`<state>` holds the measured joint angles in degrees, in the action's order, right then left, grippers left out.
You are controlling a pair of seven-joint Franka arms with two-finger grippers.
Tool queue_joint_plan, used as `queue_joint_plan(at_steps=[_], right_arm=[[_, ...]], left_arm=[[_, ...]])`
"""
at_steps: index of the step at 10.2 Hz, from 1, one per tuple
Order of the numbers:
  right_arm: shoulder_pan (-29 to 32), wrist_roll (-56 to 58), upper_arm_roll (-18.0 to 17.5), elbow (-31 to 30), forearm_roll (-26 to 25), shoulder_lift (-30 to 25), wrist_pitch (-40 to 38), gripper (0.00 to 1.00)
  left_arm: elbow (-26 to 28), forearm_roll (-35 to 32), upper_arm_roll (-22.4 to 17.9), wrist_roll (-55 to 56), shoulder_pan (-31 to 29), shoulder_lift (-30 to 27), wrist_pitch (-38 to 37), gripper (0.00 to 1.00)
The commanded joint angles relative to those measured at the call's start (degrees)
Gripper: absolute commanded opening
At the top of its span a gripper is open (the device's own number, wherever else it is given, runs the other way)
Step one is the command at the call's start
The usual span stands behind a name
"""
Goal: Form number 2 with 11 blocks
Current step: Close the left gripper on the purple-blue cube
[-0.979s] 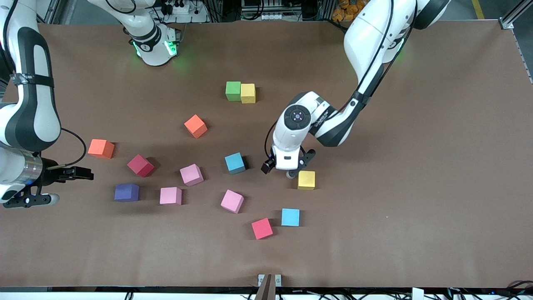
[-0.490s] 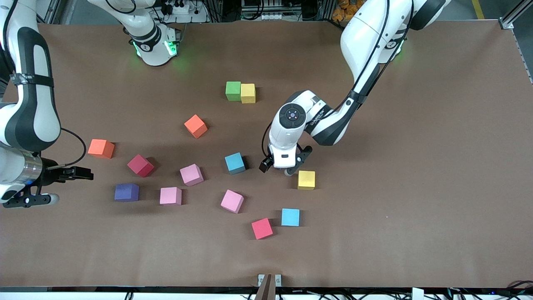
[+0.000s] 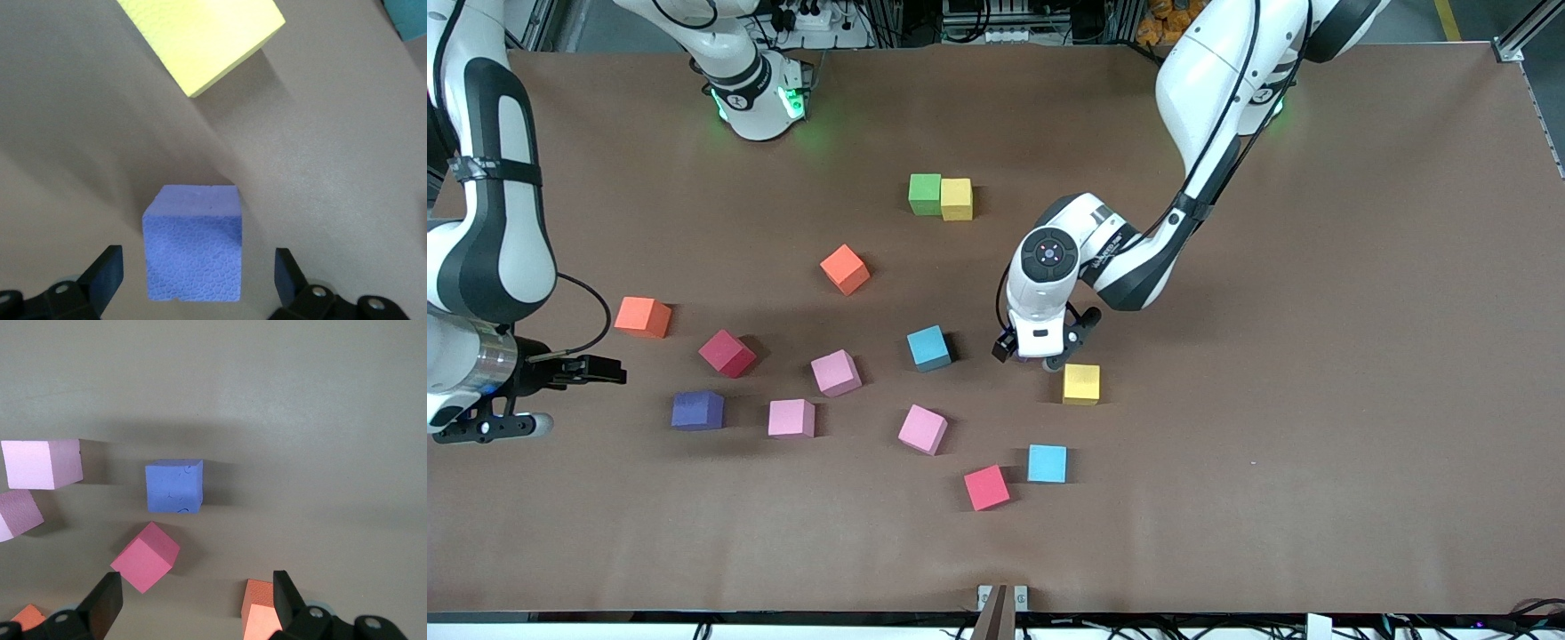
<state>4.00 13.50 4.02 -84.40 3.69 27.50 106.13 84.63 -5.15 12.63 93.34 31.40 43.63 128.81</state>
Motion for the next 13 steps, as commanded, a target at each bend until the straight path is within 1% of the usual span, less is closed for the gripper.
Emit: queue_joint_plan(at_steps=[1, 7, 13], right_arm=[[0.8, 1.0, -0.4, 0.1, 1.0, -0.2, -0.1, 1.0], [0.8, 1.0, -0.4, 0.1, 1.0, -0.1, -0.1, 1.0], [0.9, 1.0, -0.4, 0.1, 1.0, -0.1, -0.1, 1.0]], left_arm=[[0.9, 0.7, -0.4, 0.5, 0.4, -1.2, -1.2, 1.0], [1.1, 0.7, -0.4, 0.5, 0.7, -0.2, -0.7, 1.0], [1.7, 0.7, -0.4, 0.6, 0.9, 0.9, 1.5, 1.0]])
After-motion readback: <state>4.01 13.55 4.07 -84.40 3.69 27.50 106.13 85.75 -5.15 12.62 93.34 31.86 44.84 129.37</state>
